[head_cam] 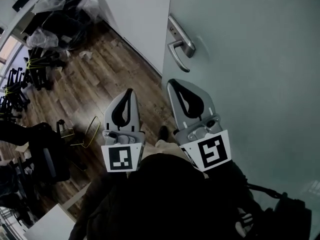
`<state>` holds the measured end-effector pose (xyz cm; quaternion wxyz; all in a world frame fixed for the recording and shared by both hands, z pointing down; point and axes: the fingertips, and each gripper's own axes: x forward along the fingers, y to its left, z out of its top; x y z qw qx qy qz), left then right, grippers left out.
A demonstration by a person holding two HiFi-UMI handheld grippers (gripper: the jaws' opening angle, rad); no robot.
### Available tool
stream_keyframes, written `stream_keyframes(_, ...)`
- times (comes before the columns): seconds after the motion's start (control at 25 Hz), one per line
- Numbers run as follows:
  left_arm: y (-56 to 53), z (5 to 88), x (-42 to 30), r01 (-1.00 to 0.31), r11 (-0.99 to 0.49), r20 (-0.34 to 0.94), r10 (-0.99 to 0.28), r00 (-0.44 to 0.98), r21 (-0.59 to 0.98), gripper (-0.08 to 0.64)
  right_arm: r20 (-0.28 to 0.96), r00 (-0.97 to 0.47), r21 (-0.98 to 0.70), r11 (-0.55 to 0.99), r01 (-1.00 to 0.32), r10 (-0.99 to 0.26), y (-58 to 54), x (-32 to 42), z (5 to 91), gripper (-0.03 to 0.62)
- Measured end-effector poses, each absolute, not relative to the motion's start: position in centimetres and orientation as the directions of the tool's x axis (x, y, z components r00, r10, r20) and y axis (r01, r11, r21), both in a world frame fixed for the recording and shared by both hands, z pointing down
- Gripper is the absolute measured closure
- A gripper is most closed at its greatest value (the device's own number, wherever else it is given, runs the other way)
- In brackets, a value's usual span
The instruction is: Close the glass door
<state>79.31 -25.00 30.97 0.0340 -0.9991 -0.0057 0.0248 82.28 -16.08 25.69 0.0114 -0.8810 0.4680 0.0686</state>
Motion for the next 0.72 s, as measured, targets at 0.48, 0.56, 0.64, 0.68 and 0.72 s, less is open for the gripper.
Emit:
stream_keyframes(0.48,-27.0,33.0,91.4,0.113,-0.994,-0.057,0.113,0.992,-0.004,0.563,0.097,0.655,0.129,-0.643,-0.755,-0.75,-17.5,93.3,33.1,0.499)
stream_keyframes(0.56,-27.6,34.4,92.5,0.132,-0.991,-0.022,0.132,0.991,-0.005,0.563,0.147,0.659,0.116,-0.648,-0.752,-0.738,-18.0,94.4,35.3,0.498)
stream_keyframes(0.64,-28.0,34.9,93.4,0.134,-0.991,-0.013,0.134,0.991,0.022,0.563,0.206,0.655,0.089,-0.653,-0.752,-0.727,-18.3,94.8,37.6,0.498)
stream_keyframes(0.68,-28.0,34.8,93.5,0.145,-0.989,-0.019,0.144,0.989,0.025,0.563,0.235,0.655,0.077,-0.658,-0.749,-0.718,-18.5,94.7,38.6,0.497)
stream_keyframes(0.72,-27.8,34.6,93.3,0.159,-0.987,-0.03,0.159,0.987,0.02,0.563,0.26,0.659,0.072,-0.667,-0.742,-0.705,-18.6,94.3,39.3,0.499)
